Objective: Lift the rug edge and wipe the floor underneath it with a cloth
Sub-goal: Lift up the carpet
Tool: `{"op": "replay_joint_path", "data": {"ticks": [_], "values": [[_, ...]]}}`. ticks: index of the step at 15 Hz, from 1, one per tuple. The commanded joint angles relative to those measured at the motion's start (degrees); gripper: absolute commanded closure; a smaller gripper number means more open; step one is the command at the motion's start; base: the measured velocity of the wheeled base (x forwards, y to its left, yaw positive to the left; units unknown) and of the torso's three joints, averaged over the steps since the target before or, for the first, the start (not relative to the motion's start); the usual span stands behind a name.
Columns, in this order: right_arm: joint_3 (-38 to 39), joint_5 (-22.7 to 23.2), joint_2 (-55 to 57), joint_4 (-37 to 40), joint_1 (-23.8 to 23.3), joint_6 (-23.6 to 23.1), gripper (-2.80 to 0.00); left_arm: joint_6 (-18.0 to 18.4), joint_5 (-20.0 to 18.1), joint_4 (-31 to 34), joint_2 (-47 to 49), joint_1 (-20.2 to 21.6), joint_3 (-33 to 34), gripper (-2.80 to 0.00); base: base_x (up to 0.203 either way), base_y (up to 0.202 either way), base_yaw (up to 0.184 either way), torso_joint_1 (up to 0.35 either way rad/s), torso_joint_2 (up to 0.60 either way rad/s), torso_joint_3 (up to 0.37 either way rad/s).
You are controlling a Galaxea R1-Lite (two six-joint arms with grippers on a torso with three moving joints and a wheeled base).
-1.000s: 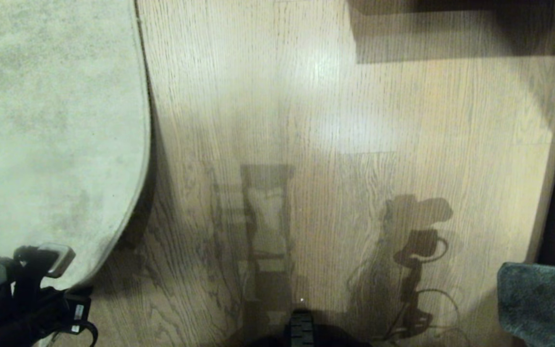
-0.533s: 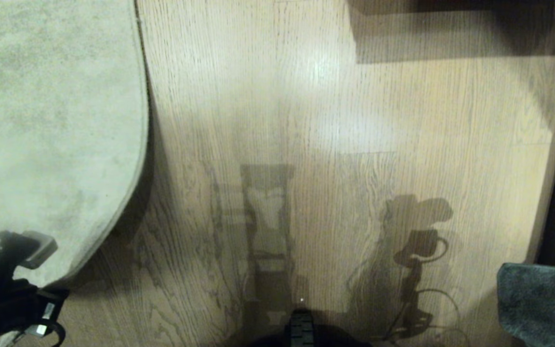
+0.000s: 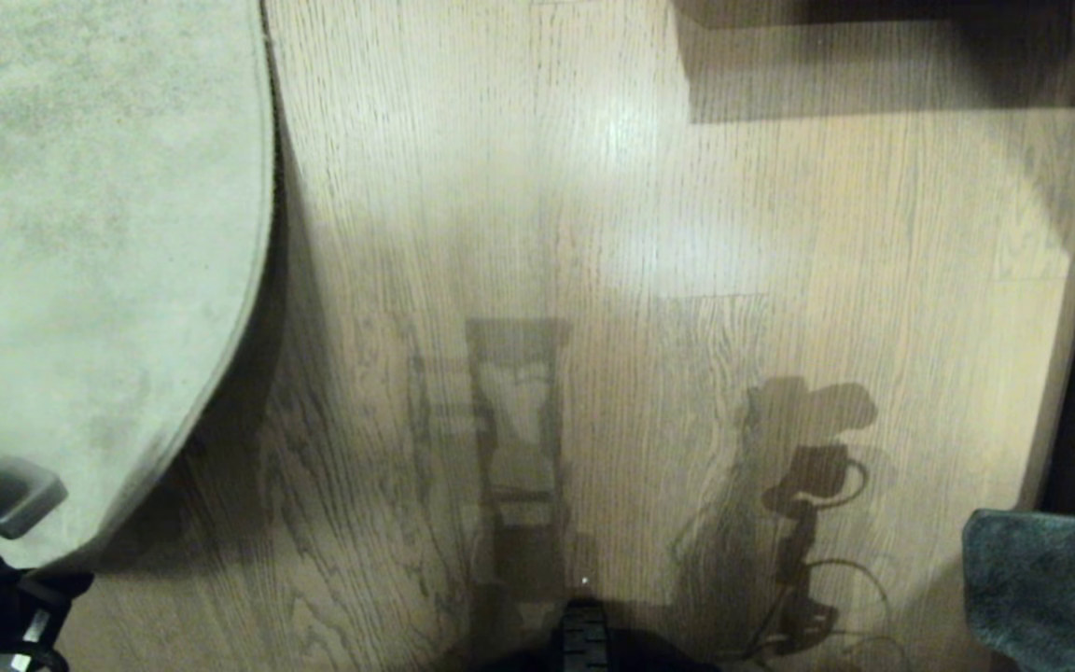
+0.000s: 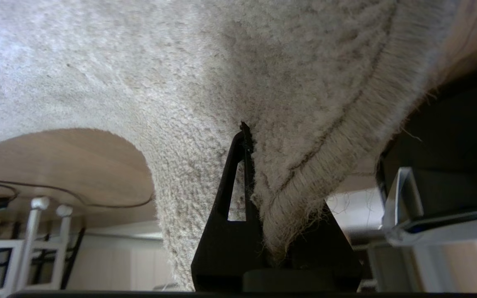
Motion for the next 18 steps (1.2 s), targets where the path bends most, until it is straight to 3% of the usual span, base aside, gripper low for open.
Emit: {"op": "replay_joint_path", "data": {"ticks": [1, 9, 12, 18], "values": [[0.0, 0.0, 0.0, 0.0, 0.0, -0.1, 0.00, 0.3, -1.0, -0.1, -0.4, 1.5, 0.4, 0.00, 0.000, 0.000, 0.000, 0.000, 0.00, 0.000], [0.0, 0.0, 0.0, 0.0, 0.0, -0.1, 0.00, 0.3, -1.3, 0.1, -0.2, 1.7, 0.0, 0.00, 0.000, 0.000, 0.000, 0.000, 0.00, 0.000], [0.0, 0.0, 0.1, 0.0, 0.0, -0.1, 0.00, 0.1, -4.2, 0.1, 0.7, 4.5, 0.0, 0.00, 0.000, 0.000, 0.000, 0.000, 0.00, 0.000], [0.0, 0.0, 0.1, 0.0, 0.0, -0.1, 0.00, 0.1, -4.5, 0.1, 0.5, 4.7, 0.8, 0.00, 0.000, 0.000, 0.000, 0.000, 0.00, 0.000]]}}
